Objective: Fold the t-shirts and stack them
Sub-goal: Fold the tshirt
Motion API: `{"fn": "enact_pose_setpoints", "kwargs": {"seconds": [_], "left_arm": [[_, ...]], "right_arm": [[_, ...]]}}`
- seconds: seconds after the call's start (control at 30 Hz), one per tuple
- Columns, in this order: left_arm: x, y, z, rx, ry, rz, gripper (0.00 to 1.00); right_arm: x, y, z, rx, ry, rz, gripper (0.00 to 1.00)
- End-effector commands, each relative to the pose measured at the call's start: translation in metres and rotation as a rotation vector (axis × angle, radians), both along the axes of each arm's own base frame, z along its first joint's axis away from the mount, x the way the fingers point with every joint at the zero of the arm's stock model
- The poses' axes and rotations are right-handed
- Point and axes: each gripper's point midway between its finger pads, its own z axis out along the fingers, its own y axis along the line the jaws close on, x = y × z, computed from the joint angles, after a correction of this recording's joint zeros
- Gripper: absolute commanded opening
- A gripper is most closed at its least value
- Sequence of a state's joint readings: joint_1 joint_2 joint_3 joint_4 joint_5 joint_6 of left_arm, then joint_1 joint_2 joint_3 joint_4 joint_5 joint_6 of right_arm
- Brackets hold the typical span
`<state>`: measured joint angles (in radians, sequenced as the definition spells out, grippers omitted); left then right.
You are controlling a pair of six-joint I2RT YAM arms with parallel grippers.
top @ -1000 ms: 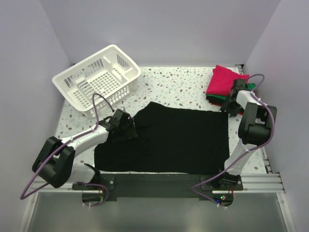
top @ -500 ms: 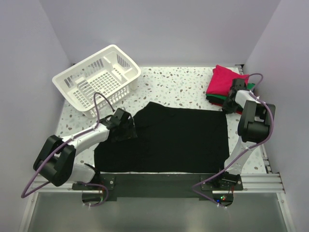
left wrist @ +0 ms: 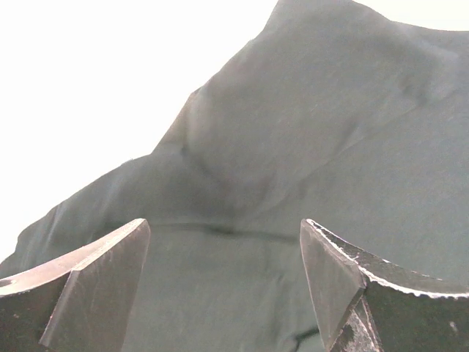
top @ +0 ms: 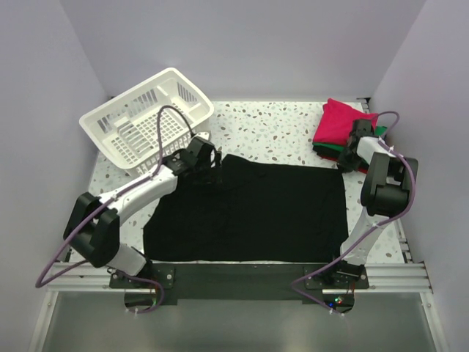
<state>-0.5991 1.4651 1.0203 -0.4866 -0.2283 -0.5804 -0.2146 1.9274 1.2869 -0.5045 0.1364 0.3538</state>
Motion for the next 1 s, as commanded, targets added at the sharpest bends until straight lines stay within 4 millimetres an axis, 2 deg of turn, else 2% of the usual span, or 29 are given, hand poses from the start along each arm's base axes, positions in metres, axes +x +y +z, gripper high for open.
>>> {"fn": "enact_pose_setpoints", "kwargs": {"seconds": [0.0, 0.13, 0.17, 0.2, 0.23, 0.27, 0.3, 0.33, 0.37, 0.4, 0.43, 0.47, 0.5, 0.53, 0.57, 0.63, 0.73, 0.97], "left_arm": [[0.034, -0.027, 0.015, 0.035, -0.089, -0.09, 0.89], [0.061, -0.075, 0.019, 0.014, -0.13, -0.192, 0.88], [0.067, -0.095, 0.018, 0.004, -0.131, -0.232, 0.87], [0.071, -0.105, 0.018, -0.003, -0.136, -0.25, 0.87], [0.071, -0.118, 0.006, 0.007, -0.118, -0.283, 0.87], [0.079, -0.135, 0.018, -0.022, -0.143, -0.305, 0.85], [0.081, -0.144, 0.019, -0.026, -0.148, -0.32, 0.84], [0.082, -0.151, 0.006, -0.015, -0.127, -0.334, 0.84], [0.084, -0.167, 0.013, -0.04, -0.141, -0.355, 0.82], [0.084, -0.174, 0.011, -0.047, -0.138, -0.365, 0.81], [0.084, -0.179, -0.002, -0.046, -0.11, -0.362, 0.8], [0.083, -0.19, 0.0, -0.063, -0.111, -0.374, 0.77], [0.083, -0.194, -0.004, -0.071, -0.101, -0.375, 0.75], [0.082, -0.198, -0.016, -0.074, -0.072, -0.366, 0.74], [0.081, -0.204, -0.018, -0.086, -0.065, -0.369, 0.71], [0.08, -0.206, -0.032, -0.081, -0.033, -0.35, 0.69], [0.081, -0.208, -0.043, -0.065, -0.005, -0.331, 0.64], [0.086, -0.219, -0.057, -0.068, 0.008, -0.327, 0.61]], "right_arm": [[-0.021, -0.002, -0.001, -0.011, 0.053, -0.009, 0.1], [-0.025, 0.002, -0.002, 0.006, 0.059, -0.01, 0.09], [-0.025, 0.003, -0.003, 0.012, 0.061, -0.009, 0.09], [-0.026, 0.004, -0.003, 0.014, 0.063, -0.01, 0.09], [-0.027, 0.004, -0.003, 0.017, 0.062, -0.01, 0.09], [-0.027, 0.005, -0.004, 0.02, 0.065, -0.01, 0.08], [-0.029, 0.006, -0.005, 0.024, 0.07, -0.009, 0.08], [-0.028, 0.006, -0.005, 0.025, 0.068, -0.008, 0.08], [-0.029, 0.006, -0.005, 0.026, 0.068, -0.008, 0.08], [-0.03, 0.007, -0.007, 0.028, 0.072, -0.007, 0.08], [-0.03, 0.007, -0.007, 0.029, 0.074, -0.007, 0.08], [-0.031, 0.007, -0.007, 0.029, 0.074, -0.007, 0.07], [-0.031, 0.008, -0.008, 0.032, 0.076, -0.006, 0.07], [-0.031, 0.008, -0.007, 0.035, 0.076, -0.005, 0.07], [-0.031, 0.008, -0.008, 0.035, 0.077, -0.005, 0.07], [-0.031, 0.009, -0.009, 0.04, 0.079, -0.002, 0.07], [-0.03, 0.01, -0.01, 0.045, 0.081, 0.0, 0.07], [-0.027, 0.013, -0.012, 0.066, 0.076, 0.001, 0.07]]}}
